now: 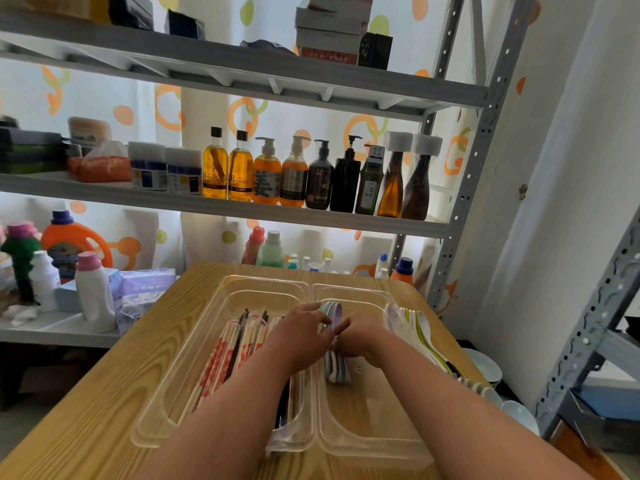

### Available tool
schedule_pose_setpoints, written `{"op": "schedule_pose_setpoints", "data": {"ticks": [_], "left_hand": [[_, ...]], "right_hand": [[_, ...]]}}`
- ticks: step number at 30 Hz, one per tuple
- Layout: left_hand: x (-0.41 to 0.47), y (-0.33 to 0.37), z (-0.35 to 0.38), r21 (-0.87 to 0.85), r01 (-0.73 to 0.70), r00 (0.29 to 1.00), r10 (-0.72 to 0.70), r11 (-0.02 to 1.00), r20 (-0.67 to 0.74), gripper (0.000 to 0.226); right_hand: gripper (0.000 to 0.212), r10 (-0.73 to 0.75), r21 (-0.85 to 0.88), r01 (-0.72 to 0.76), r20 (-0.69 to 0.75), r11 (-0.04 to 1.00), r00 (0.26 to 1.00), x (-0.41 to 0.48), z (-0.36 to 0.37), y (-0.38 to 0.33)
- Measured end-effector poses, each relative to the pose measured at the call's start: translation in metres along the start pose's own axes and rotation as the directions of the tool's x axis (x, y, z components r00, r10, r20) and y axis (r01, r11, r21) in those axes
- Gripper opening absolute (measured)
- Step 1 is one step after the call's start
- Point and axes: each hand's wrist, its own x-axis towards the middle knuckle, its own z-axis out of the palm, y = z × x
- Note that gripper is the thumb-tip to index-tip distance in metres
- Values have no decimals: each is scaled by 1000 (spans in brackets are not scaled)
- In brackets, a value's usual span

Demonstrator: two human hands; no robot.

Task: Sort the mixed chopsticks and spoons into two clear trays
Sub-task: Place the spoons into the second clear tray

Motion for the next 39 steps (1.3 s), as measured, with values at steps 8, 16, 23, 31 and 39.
{"op": "schedule_pose_setpoints", "data": {"ticks": [8,16,23,31,39], "left_hand": [[8,11,-2,335,17,998,-37,942,55,38],[14,54,0,269,-30,999,37,963,-21,36],[23,84,13,78,-55,997,59,995,-53,34],[27,80,28,28,-55,996,56,998,-62,33],[26,65,41,-63,-41,997,37,997,-63,31]], "right_hand": [[28,-38,105,35,29,994,999,-18,-15,1],[21,-132,267,191,-227,945,965,-43,-64,19],[16,-28,126,87,-410,988,912,-53,-107,67],[19,144,-123,-180,-253,976,957,-37,-104,89],[49,164,-155,-203,-235,967,958,-30,-104,90]]}}
